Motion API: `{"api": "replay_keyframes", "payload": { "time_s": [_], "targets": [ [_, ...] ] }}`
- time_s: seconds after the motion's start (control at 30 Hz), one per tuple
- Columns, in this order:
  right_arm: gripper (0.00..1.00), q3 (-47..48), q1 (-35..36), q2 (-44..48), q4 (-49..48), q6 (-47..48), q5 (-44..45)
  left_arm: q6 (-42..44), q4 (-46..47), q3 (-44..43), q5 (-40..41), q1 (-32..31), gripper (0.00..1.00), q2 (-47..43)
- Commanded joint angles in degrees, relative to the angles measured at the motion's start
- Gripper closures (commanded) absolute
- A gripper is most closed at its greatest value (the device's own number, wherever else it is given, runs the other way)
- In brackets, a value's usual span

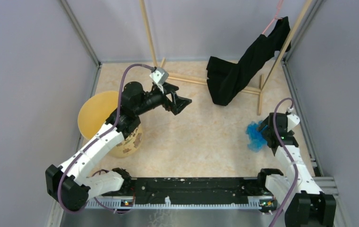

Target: Put the trash bags into the trash bin

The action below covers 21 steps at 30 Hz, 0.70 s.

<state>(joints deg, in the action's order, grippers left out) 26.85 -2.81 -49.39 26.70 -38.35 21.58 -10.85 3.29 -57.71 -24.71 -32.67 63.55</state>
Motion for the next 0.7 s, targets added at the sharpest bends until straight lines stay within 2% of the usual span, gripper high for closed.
{"api": "replay_keyframes", "payload": {
  "time_s": [0.0, 0.03, 0.07, 0.1, 0.17, 0.23, 0.3, 0.43, 0.5, 0.67],
  "targets": [
    [0.36, -1.0, -0.6, 4.3, -10.7, 7.2, -11.7, -1.3, 2.2, -2.3, -1.8, -0.2, 0.01, 0.5],
    [0.52, -0.9, -0.6, 5.4, -11.5, 9.5, -16.1, -1.5, 2.2, -2.3, -2.0, -0.2, 0.01, 0.8],
    [0.73, -0.8, -0.6, 6.6, -12.0, 11.2, -20.1, -1.6, 2.2, -2.3, -2.1, -0.2, 0.01, 0.9],
    [0.85, -0.9, -0.6, 8.0, -12.4, 12.2, -25.0, -1.7, 2.2, -2.4, -2.3, -0.2, 0.01, 1.1],
    [0.95, -2.2, -0.6, 10.7, -15.6, 13.5, -36.0, -2.2, 2.2, -2.6, -2.5, -0.2, 0.01, 1.6],
    [0.99, -3.3, 0.3, 10.7, -20.1, 13.9, -54.1, -3.1, 2.0, -2.9, -2.5, -0.2, 0.01, 2.4],
    [1.00, -3.3, 4.9, 8.6, -21.8, 13.5, -62.8, -4.3, 1.6, -3.4, -3.0, -0.2, 0.01, 3.4],
    [1.00, -1.7, 22.7, 7.8, -21.2, 13.0, -58.0, -6.6, 2.3, -3.6, -7.3, -0.4, 0.01, 5.2],
    [1.00, -0.8, 28.9, 7.6, -22.6, 11.1, -54.6, -6.9, 3.2, -3.4, -9.0, -1.1, 0.01, 5.6],
    [1.00, -2.1, 33.5, 3.3, -29.8, 6.9, -52.1, -3.4, 1.3, -3.6, -5.6, -3.9, 0.01, 6.1]
  ]
}}
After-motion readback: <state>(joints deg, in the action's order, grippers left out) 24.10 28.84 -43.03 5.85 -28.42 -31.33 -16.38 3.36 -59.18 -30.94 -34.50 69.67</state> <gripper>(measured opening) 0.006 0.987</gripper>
